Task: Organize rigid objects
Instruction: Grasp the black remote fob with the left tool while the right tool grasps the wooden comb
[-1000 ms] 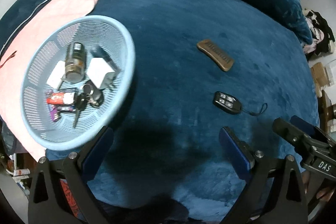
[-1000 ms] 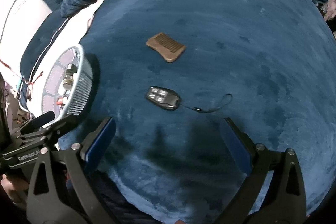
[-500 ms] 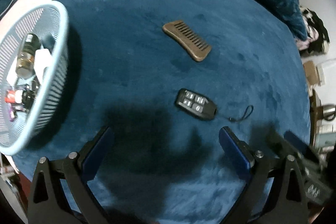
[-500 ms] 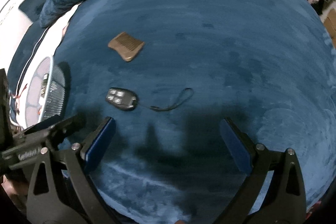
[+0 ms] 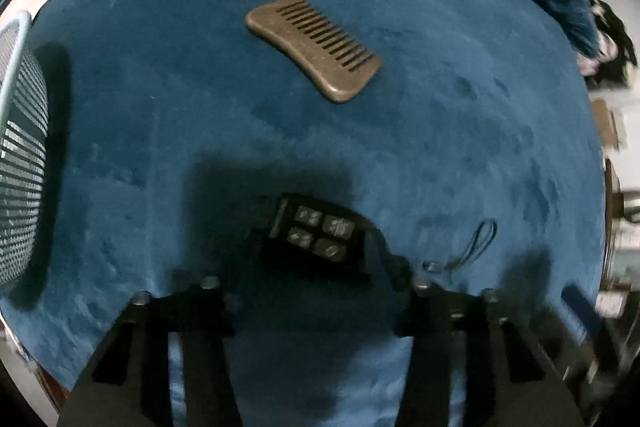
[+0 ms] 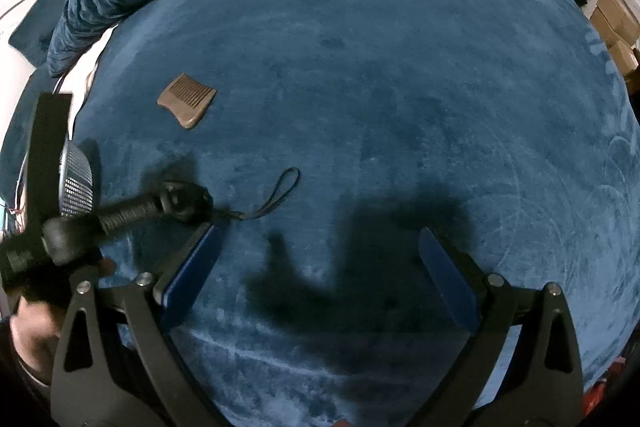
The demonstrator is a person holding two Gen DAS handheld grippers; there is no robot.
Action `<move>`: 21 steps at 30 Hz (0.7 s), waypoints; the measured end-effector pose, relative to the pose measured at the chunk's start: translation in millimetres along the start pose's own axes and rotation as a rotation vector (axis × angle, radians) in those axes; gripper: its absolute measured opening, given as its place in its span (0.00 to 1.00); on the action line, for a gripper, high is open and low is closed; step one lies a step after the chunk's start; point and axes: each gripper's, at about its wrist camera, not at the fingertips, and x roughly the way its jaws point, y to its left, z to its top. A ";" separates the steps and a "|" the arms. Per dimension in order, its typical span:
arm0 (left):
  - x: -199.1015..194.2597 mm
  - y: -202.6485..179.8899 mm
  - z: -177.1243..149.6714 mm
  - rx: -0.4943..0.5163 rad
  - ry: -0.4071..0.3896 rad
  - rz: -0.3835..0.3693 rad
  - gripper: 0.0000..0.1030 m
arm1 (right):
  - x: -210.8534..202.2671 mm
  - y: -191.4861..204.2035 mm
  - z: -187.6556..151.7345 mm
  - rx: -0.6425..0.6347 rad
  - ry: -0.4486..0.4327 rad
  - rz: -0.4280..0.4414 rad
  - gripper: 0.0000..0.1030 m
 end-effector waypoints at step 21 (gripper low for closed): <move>-43.2 104.9 -41.9 -0.075 -0.025 -0.040 0.47 | 65.0 116.2 65.4 -0.266 0.031 0.052 0.97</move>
